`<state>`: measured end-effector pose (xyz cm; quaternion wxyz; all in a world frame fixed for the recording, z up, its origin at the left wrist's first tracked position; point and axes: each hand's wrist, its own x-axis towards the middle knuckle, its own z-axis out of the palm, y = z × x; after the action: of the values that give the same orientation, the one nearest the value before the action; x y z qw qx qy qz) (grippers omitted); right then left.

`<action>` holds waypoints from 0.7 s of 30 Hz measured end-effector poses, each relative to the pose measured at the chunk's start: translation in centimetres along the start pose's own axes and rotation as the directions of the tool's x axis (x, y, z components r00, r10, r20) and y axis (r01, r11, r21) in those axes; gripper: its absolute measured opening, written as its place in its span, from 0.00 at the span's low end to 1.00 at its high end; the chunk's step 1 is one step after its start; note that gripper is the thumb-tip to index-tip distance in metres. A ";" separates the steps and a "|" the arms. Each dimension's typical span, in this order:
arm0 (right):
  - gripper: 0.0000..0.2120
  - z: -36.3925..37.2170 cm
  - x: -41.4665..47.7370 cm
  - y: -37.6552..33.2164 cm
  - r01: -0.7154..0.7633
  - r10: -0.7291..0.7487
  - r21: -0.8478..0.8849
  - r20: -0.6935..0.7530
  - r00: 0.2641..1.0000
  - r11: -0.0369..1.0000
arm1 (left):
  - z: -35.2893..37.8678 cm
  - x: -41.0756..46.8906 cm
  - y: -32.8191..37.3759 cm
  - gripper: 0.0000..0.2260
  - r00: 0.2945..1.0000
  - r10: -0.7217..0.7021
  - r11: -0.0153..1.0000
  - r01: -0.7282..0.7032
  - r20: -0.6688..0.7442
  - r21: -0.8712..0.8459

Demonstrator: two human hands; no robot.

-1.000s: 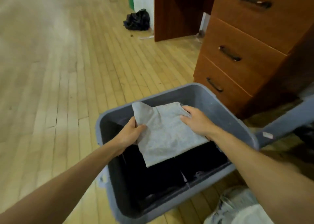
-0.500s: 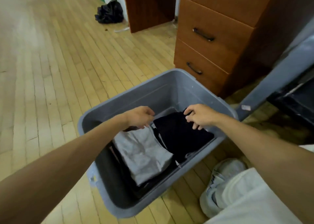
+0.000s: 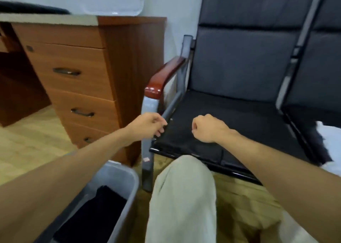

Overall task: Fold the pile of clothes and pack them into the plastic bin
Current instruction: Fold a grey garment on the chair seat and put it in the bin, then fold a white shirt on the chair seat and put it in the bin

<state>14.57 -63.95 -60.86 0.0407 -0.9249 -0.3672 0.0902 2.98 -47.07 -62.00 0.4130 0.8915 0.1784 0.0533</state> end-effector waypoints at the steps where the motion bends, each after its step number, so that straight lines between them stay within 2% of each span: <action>1: 0.10 -0.7 -0.5 2.4 -0.067 0.067 0.013 -0.011 0.998 0.998 | 1.2 1.4 2.2 0.09 0.999 0.032 0.999 -0.032 0.033 0.010; 5: 0.10 -2.5 -3.3 11.2 -0.291 0.292 0.059 0.007 0.957 0.955 | 6.9 5.9 8.8 0.05 0.966 0.138 0.979 -0.167 0.217 0.120; 9: 0.07 -3.1 -6.0 18.2 -0.447 0.446 0.065 0.032 0.894 0.892 | 13.9 8.9 13.7 0.05 0.920 0.169 0.971 -0.217 0.353 0.101; 12: 0.09 -2.2 -7.4 23.0 -0.544 0.547 0.126 0.014 0.837 0.829 | 19.1 10.4 16.9 0.06 0.870 0.205 0.959 -0.270 0.449 0.085; 18: 0.18 2.0 -8.3 31.4 -0.702 0.739 0.274 -0.053 0.672 0.658 | 28.5 13.1 20.9 0.08 0.786 0.226 0.946 -0.319 0.575 0.065; 21: 0.25 2.3 -7.7 34.7 -0.746 0.790 0.299 -0.047 0.611 0.595 | 32.7 13.7 21.9 0.09 0.785 0.259 0.941 -0.336 0.562 0.036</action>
<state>31.89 -94.42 -66.92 0.1456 -0.9834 0.0882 0.0627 29.68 -78.53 -67.53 0.3720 0.9114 -0.0876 -0.1524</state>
